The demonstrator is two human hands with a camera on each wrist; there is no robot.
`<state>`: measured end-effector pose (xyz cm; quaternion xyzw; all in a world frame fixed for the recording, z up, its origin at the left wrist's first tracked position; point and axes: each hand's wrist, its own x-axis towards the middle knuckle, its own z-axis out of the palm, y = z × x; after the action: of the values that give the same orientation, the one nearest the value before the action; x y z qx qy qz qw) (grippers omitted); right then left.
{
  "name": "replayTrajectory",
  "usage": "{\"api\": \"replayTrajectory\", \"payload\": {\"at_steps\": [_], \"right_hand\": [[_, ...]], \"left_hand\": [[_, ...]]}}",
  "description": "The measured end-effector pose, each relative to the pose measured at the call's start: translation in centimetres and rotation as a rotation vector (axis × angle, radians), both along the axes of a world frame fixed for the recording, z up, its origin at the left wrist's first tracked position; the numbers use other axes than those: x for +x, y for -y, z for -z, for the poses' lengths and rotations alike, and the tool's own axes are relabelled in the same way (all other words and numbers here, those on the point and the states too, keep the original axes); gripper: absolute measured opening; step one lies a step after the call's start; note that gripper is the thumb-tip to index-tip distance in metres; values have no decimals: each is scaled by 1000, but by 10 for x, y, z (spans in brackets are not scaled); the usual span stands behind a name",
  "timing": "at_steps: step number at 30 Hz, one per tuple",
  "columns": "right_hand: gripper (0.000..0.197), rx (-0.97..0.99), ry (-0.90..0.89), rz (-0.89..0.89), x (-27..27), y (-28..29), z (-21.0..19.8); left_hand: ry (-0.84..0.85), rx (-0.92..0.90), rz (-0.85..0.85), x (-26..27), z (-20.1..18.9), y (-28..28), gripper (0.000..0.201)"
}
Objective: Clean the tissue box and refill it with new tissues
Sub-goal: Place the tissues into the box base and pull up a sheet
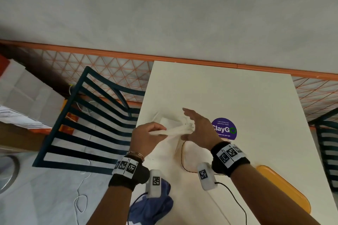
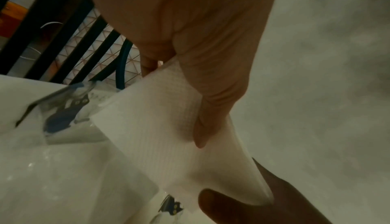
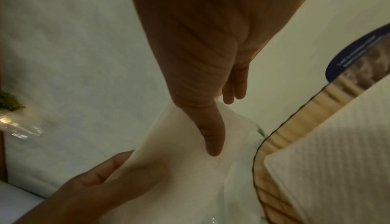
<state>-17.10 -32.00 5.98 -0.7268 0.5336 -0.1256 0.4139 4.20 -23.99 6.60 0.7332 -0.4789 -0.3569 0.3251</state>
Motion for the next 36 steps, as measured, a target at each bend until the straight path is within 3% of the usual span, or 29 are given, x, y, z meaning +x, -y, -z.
{"api": "replayTrajectory", "payload": {"at_steps": [4,7,11,13,15,19,25,31,36], "right_hand": [[38,0,15,-56,21,16,13],[23,-3,-48,-87,30,20,28],[25,17,-172,-108,32,22,50],[25,13,-159,-83,30,25,54],[24,30,-153,-77,30,27,54],[23,75,-133,-70,34,25,54],[8,-3,-55,15,19,28,10],[16,279,228,161,-58,4,-46],[28,395,42,251,-122,-22,-24]], "left_hand": [[-41,-44,13,11,-2,4,21],[-89,20,-72,15,17,9,25],[-104,157,-139,11,48,4,49],[-169,151,-259,12,59,2,54],[-223,158,-341,13,64,2,55],[-220,208,-349,4,61,11,41],[-299,46,-413,-2,25,17,39],[-583,63,-198,-30,-15,8,43],[-544,247,-138,-77,8,-3,66]]}}
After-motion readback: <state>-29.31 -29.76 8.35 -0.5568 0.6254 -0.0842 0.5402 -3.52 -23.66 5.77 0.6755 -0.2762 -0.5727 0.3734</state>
